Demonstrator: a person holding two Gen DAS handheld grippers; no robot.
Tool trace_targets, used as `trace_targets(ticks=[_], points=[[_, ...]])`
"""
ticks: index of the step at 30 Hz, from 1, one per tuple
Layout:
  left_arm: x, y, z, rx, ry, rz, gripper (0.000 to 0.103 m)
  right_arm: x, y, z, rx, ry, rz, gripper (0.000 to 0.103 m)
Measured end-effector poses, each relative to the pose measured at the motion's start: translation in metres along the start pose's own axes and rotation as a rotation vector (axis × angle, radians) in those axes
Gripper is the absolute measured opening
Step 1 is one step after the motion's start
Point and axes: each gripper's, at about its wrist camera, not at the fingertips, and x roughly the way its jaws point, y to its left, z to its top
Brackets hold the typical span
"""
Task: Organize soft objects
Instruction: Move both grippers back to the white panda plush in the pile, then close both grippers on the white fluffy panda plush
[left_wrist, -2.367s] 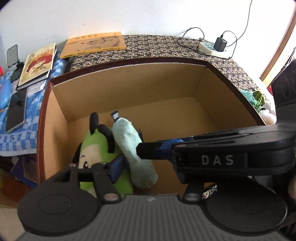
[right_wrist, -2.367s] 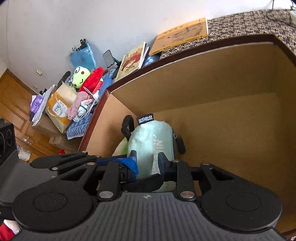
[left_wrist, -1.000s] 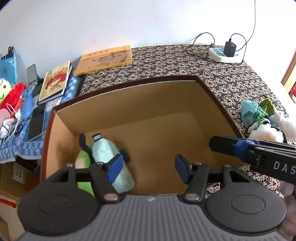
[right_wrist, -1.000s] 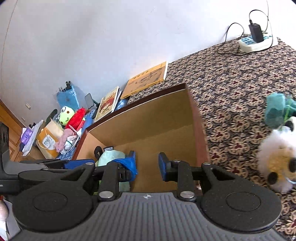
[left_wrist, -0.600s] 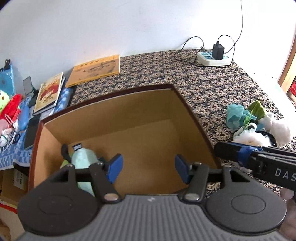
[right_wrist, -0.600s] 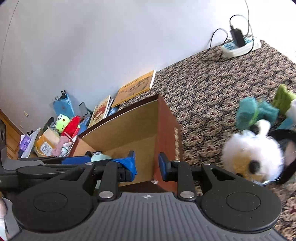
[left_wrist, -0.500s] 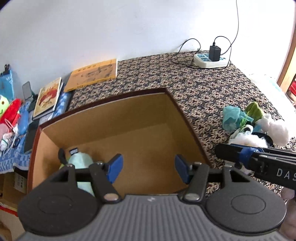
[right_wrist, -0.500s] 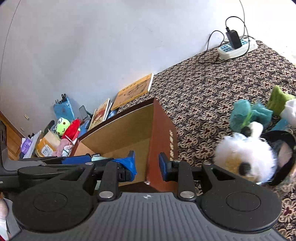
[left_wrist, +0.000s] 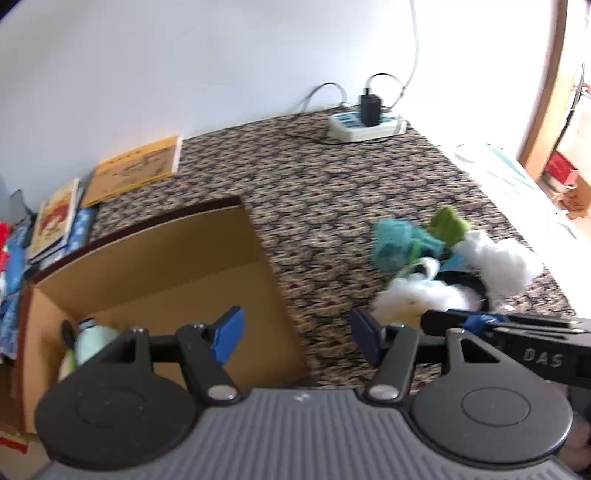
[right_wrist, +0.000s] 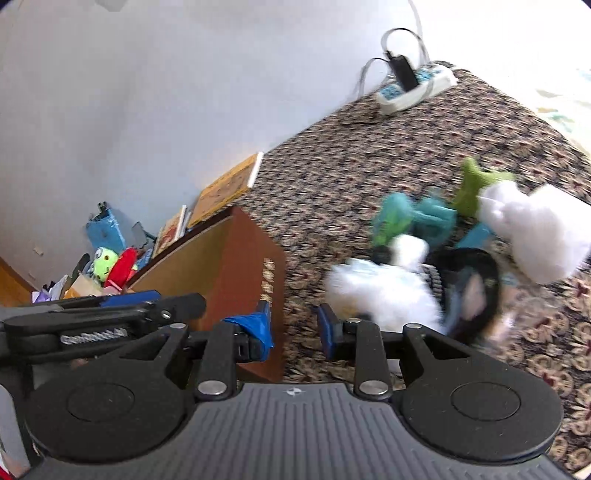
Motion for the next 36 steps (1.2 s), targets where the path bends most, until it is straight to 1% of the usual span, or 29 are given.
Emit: trace_targets(ticks=[4,11,16,17,19,21,24,27,28,30,31,33,36], points=[[0.003,-0.019,0.003,0.006,-0.001,-0.053,0.062,-0.009,-0.020,0.000,0.031,0.006,-0.013,0.011],[0.018,-0.045,0.009,-0.014,0.006,-0.145,0.062,-0.022,-0.049,0.007,0.084,-0.021,-0.045,0.011],[0.028,-0.061,0.010,0.009,-0.005,-0.231,0.062,-0.028,-0.069,0.011,0.125,-0.039,-0.075,0.011],[0.031,-0.064,0.011,0.013,-0.011,-0.238,0.062,-0.028,-0.074,0.011,0.138,-0.040,-0.079,0.011],[0.037,-0.069,0.014,0.018,-0.027,-0.246,0.062,-0.028,-0.082,0.013,0.161,-0.039,-0.086,0.011],[0.044,-0.073,0.016,0.022,-0.039,-0.238,0.062,-0.027,-0.089,0.015,0.180,-0.038,-0.091,0.012],[0.061,-0.080,0.017,0.028,-0.022,-0.218,0.061,-0.026,-0.094,0.017,0.197,-0.037,-0.086,0.012],[0.075,-0.081,0.013,0.024,0.018,-0.215,0.046,-0.024,-0.095,0.021,0.186,-0.040,-0.085,0.012],[0.080,-0.081,0.011,0.017,0.037,-0.216,0.044,-0.024,-0.096,0.022,0.184,-0.038,-0.082,0.012],[0.087,-0.080,0.006,0.004,0.065,-0.219,0.043,-0.020,-0.097,0.024,0.183,-0.031,-0.078,0.012],[0.090,-0.079,0.003,-0.001,0.076,-0.220,0.040,-0.019,-0.097,0.025,0.181,-0.027,-0.076,0.012],[0.091,-0.078,-0.002,-0.005,0.080,-0.213,0.043,-0.016,-0.097,0.026,0.176,-0.020,-0.072,0.012],[0.088,-0.077,-0.006,-0.003,0.079,-0.207,0.042,-0.010,-0.097,0.027,0.169,-0.009,-0.061,0.012]])
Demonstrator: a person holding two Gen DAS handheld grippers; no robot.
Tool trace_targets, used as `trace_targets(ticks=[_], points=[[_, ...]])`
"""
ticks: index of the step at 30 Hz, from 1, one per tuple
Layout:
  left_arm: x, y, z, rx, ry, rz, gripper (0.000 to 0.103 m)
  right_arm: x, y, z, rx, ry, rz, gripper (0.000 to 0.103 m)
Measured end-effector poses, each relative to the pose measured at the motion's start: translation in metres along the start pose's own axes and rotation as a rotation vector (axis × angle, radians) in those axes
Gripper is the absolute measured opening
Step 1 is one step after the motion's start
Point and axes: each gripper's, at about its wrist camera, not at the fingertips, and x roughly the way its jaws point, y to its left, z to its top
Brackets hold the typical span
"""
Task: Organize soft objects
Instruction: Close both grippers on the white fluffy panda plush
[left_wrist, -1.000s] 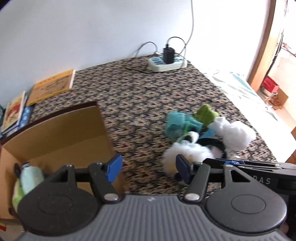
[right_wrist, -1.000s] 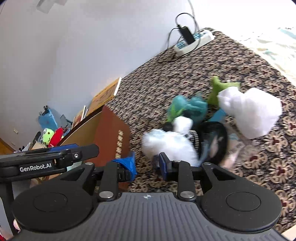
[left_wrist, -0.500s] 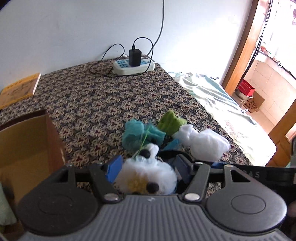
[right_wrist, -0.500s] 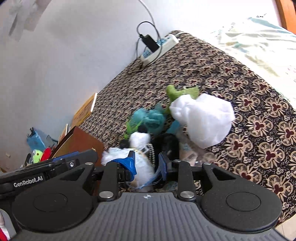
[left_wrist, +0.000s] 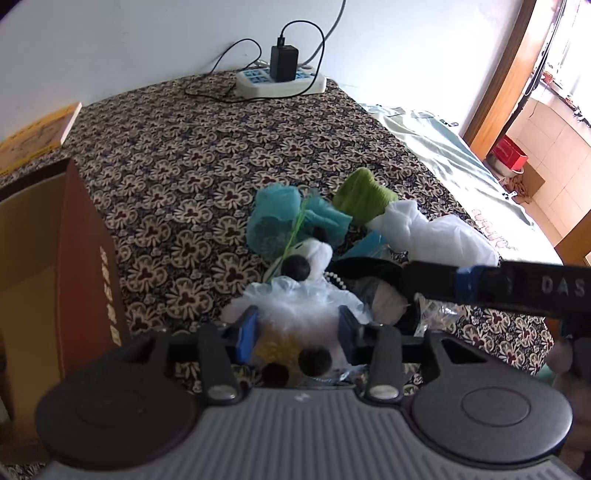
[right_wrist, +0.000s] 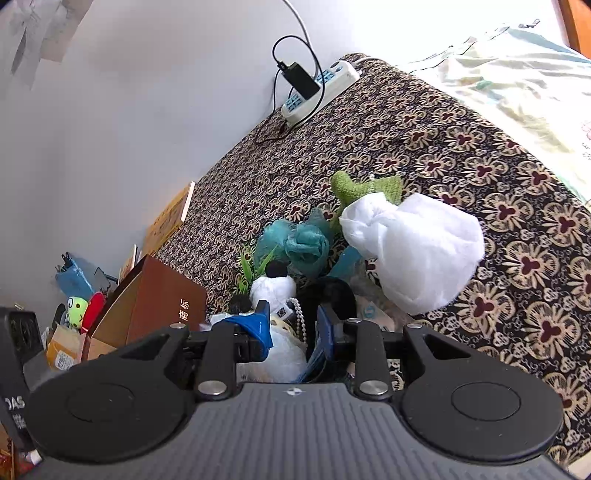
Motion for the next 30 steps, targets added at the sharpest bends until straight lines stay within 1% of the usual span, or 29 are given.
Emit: trace_targets(ticks=[6,12,13,15,17,19,21,24,26,28,30], points=[[-0.009,0.001,-0.016,0.006,0.029,-0.009,0.040,0.012,0.009,0.002,-0.027,0.040,0.044,0.012],[-0.011,0.010,-0.031,0.003,0.062,-0.026,0.038,0.027,0.019,-0.006,-0.069,0.122,0.077,0.012],[-0.010,0.010,-0.034,0.011,0.067,-0.020,0.033,0.029,0.021,-0.008,-0.077,0.133,0.080,0.012],[-0.006,0.011,-0.040,0.031,0.082,0.002,0.028,0.032,0.026,-0.012,-0.095,0.153,0.084,0.012],[-0.005,0.015,-0.046,0.030,0.091,-0.002,0.027,0.037,0.030,-0.016,-0.115,0.184,0.073,0.012],[-0.011,0.016,-0.047,0.039,0.073,-0.012,0.027,0.041,0.031,-0.020,-0.130,0.197,0.060,0.012],[-0.021,0.016,-0.048,0.065,0.031,-0.015,0.027,0.043,0.031,-0.023,-0.128,0.203,0.049,0.012],[-0.033,0.015,-0.047,0.101,-0.006,-0.036,0.027,0.032,0.032,-0.015,-0.125,0.156,0.085,0.012],[-0.040,0.014,-0.045,0.115,-0.030,-0.045,0.033,0.025,0.035,-0.006,-0.129,0.131,0.101,0.012],[-0.045,0.013,-0.041,0.123,-0.056,-0.046,0.047,0.021,0.036,0.003,-0.126,0.098,0.105,0.012],[-0.045,0.014,-0.035,0.122,-0.075,-0.044,0.047,0.024,0.038,0.011,-0.114,0.074,0.088,0.012]])
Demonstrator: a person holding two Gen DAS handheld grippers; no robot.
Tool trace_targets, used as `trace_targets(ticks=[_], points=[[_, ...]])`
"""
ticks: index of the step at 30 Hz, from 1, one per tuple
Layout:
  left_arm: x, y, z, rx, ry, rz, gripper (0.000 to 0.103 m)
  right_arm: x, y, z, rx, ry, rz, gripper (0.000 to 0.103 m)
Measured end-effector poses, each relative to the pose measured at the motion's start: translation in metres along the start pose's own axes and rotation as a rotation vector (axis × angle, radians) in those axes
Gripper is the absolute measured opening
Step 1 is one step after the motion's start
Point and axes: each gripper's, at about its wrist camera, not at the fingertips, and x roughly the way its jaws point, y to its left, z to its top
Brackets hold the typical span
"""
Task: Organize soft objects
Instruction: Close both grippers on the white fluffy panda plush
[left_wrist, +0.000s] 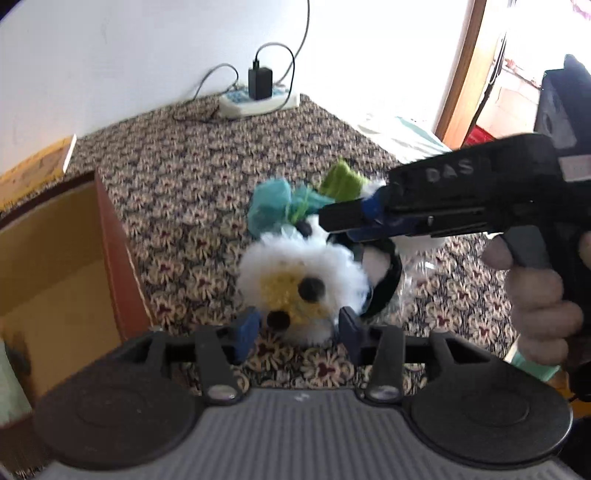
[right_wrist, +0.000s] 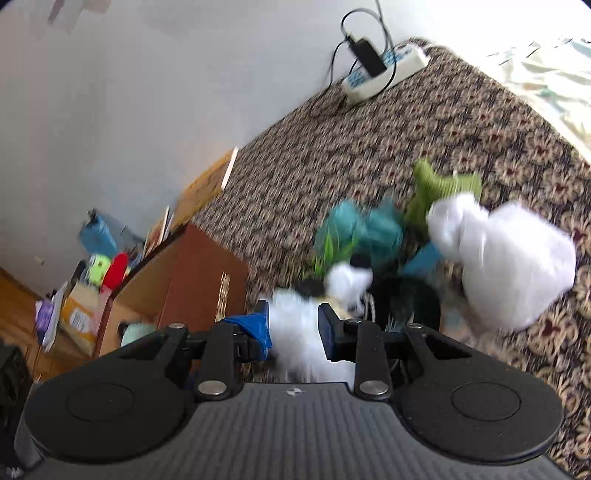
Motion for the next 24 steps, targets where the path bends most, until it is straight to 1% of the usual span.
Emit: trace_targets(ticks=[2,4,6,7,9,11,13,14,15,16,18,20,24], points=[[0.001,0.002,0.004,-0.002,-0.001,-0.004,0.049,0.009,-0.001,0.006,0.030,0.005,-0.019,0.012],[0.003,0.002,0.007,0.000,-0.003,-0.001,0.054,0.021,0.002,0.009,0.048,0.020,-0.059,0.012],[0.006,0.002,0.009,0.009,-0.010,0.007,0.057,0.032,0.003,0.009,0.039,0.024,-0.092,0.012],[0.008,0.003,0.009,0.011,-0.010,0.014,0.057,0.037,0.004,0.008,0.032,0.032,-0.109,0.012],[0.016,0.007,0.011,0.009,0.002,-0.001,0.060,0.046,0.004,0.006,0.024,0.068,-0.131,0.014],[0.027,0.012,0.013,-0.009,0.028,-0.026,0.060,0.048,0.007,0.002,-0.004,0.071,-0.131,0.014],[0.036,0.013,0.011,-0.013,0.051,-0.033,0.060,0.047,0.009,0.001,-0.045,0.074,-0.134,0.014],[0.039,0.012,0.009,-0.006,0.057,-0.042,0.057,0.047,0.008,0.000,-0.051,0.077,-0.133,0.014],[0.039,0.011,0.007,-0.001,0.057,-0.054,0.051,0.045,0.007,-0.001,-0.050,0.080,-0.126,0.014],[0.038,0.010,0.006,0.006,0.057,-0.074,0.050,0.043,0.005,-0.003,-0.047,0.085,-0.115,0.015],[0.034,0.007,0.003,0.022,0.048,-0.104,0.050,0.041,0.004,-0.005,-0.060,0.091,-0.100,0.015],[0.029,0.004,0.000,0.049,0.044,-0.116,0.049,0.038,0.007,-0.010,-0.093,0.088,-0.101,0.015],[0.020,0.002,-0.005,0.086,0.048,-0.138,0.051,0.034,0.023,-0.021,-0.216,0.078,-0.114,0.015]])
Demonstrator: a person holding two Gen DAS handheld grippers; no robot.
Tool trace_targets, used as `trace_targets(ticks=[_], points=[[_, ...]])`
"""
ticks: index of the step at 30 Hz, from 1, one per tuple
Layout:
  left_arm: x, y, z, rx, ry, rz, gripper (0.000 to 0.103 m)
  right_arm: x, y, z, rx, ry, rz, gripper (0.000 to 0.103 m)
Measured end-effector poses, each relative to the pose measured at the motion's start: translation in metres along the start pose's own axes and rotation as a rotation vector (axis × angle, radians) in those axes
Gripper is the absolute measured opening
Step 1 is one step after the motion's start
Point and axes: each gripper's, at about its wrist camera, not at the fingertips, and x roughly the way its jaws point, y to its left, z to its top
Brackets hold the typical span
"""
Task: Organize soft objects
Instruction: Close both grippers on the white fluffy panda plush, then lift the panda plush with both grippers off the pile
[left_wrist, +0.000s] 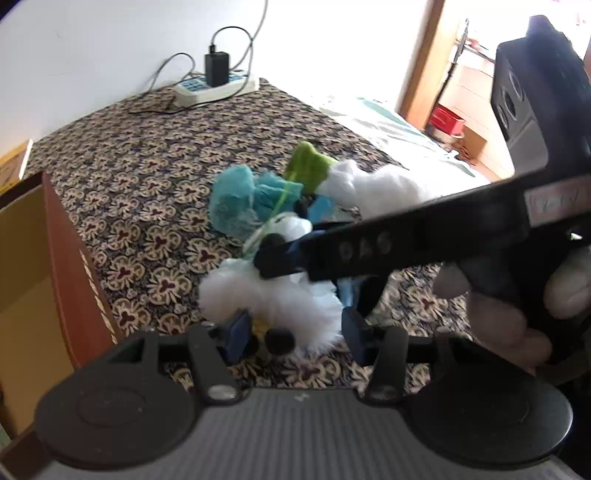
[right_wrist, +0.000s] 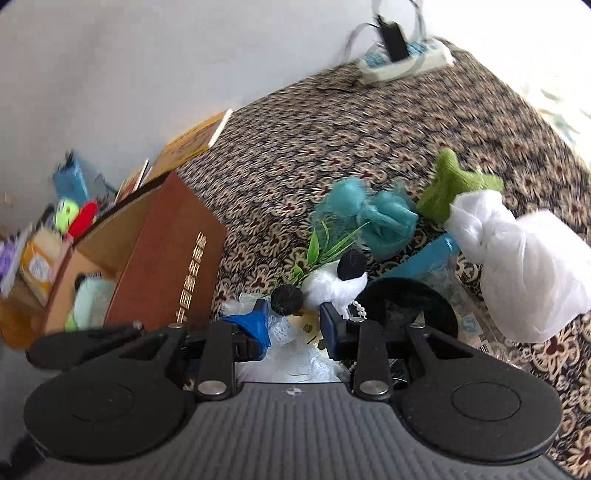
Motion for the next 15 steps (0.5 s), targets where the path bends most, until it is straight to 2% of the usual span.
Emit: trace_targets(ticks=[5,11,15], points=[[-0.020,-0.002,-0.012,0.051,-0.001,-0.024,0.052,-0.003,0.025,-0.016,-0.192,-0.007,-0.002,0.015],[-0.041,0.000,-0.023,0.084,-0.004,-0.021,0.054,-0.010,0.022,-0.025,-0.166,0.048,0.066,0.015],[-0.042,0.002,-0.022,0.095,-0.016,0.003,0.060,-0.015,0.025,-0.034,-0.170,0.049,0.077,0.015]])
